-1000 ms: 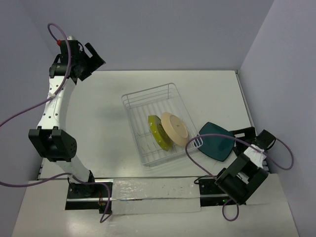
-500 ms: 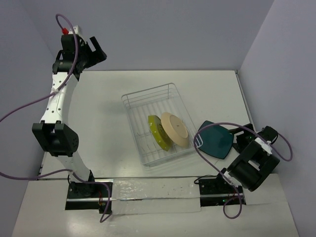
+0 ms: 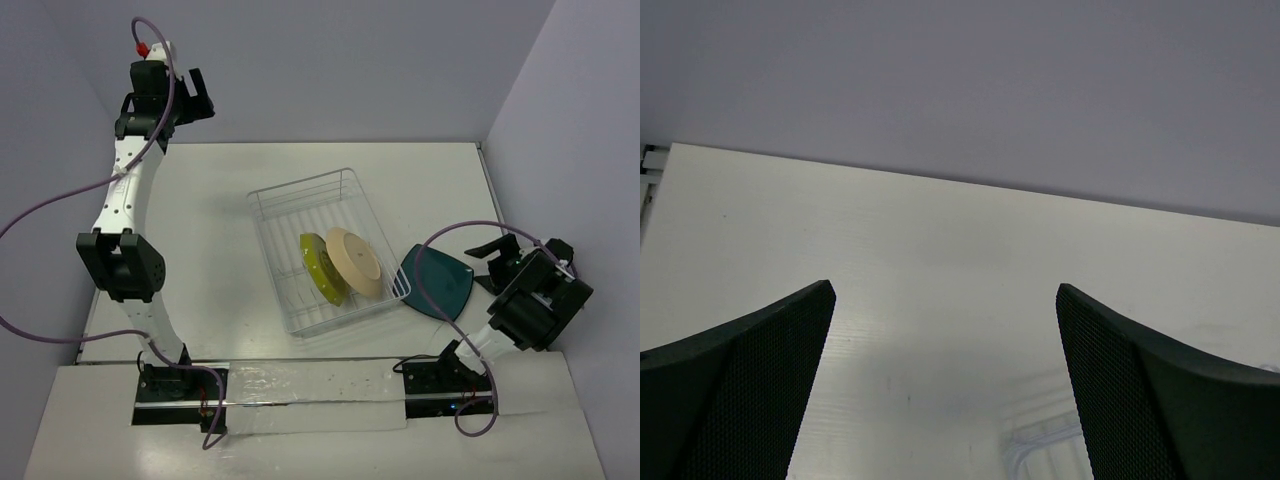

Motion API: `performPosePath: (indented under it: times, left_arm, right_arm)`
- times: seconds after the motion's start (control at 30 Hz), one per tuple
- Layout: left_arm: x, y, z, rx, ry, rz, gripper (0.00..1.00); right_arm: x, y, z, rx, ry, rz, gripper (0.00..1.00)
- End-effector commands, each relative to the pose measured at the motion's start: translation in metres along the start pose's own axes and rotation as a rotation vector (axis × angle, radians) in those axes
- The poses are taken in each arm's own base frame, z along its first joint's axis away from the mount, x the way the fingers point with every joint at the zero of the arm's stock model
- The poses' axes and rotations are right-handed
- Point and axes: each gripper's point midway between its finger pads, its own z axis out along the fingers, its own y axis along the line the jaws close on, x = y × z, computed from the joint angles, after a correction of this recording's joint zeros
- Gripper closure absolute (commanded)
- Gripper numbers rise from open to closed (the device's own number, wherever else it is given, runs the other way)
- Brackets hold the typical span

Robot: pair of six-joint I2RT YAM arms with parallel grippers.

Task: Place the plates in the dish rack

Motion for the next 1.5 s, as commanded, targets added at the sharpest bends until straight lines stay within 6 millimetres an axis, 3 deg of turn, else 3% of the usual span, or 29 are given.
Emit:
performPosePath:
  times: [0.0,0.1,0.23,0.3,0.33,0.47,0.7,0.83,0.93,1.2,1.47]
  left_arm:
    - [-0.046,0.003,-0.026,-0.035,-0.149,0.031,0.01]
    - [-0.056,0.003,-0.015,-0.033,-0.182,0.036,0.01]
    - [-0.047,0.004,0.034,0.004,-0.164,0.039,0.01]
    - [-0.062,0.005,0.040,0.003,-0.193,0.031,0.01]
    - [-0.060,0.008,0.048,0.007,-0.195,0.029,0.01]
    - [-0.054,0.023,0.058,0.016,-0.215,0.030,0.01]
    - [-0.050,0.034,0.058,-0.035,-0.211,0.034,0.01]
    - [-0.047,0.036,0.058,-0.043,-0.204,0.045,0.01]
    - [-0.041,0.038,0.059,-0.050,-0.187,0.043,0.01]
    - [-0.031,0.042,0.058,-0.070,-0.160,0.043,0.01]
    - [-0.026,0.049,0.062,-0.099,-0.150,0.052,0.01]
  right_arm:
    - [-0.009,-0.035,0.007,0.172,0.008,-0.142,0.09]
    - [-0.010,-0.034,0.004,0.181,0.014,-0.198,0.09]
    - [-0.014,-0.007,-0.005,0.053,-0.011,-0.339,0.09]
    - [-0.021,0.000,-0.012,0.053,0.022,-0.483,0.08]
    - [-0.023,-0.001,-0.015,0.081,0.048,-0.527,0.08]
    - [0.001,-0.009,-0.031,0.047,0.276,-0.709,0.08]
    - [0.021,0.001,-0.023,-0.128,0.353,-0.746,0.08]
    - [0.028,-0.007,-0.013,-0.170,0.453,-0.690,0.07]
    - [0.027,-0.013,-0.003,-0.174,0.498,-0.652,0.07]
    - [0.019,-0.019,0.002,-0.158,0.527,-0.662,0.09]
    - [0.037,-0.041,0.007,-0.135,0.638,-0.624,0.18]
